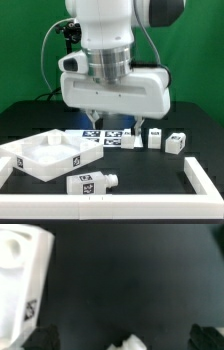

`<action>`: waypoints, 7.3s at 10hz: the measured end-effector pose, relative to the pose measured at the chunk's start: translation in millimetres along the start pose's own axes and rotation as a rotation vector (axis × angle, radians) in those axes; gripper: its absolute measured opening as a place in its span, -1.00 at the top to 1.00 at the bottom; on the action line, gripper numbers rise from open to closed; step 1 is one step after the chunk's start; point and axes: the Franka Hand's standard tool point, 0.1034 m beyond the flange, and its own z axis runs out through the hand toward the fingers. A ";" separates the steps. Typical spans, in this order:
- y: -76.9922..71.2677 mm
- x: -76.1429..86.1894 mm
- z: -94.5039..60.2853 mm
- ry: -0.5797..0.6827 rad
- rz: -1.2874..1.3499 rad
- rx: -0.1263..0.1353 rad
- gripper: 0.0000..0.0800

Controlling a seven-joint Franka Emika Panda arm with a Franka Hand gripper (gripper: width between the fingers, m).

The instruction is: Assemble one leg

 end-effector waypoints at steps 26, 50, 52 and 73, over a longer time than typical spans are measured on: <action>8.4 -3.6 17.0 -0.024 0.088 -0.008 0.28; 55.5 -101.9 -8.6 0.177 -0.308 0.060 0.28; 56.3 -102.8 -5.6 0.178 -0.308 0.058 0.28; 94.6 -137.9 62.2 0.118 -0.866 -0.057 0.28</action>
Offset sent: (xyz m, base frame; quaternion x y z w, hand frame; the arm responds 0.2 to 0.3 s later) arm 0.0000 0.0000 0.0000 0.0000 0.0000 0.0000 1.0000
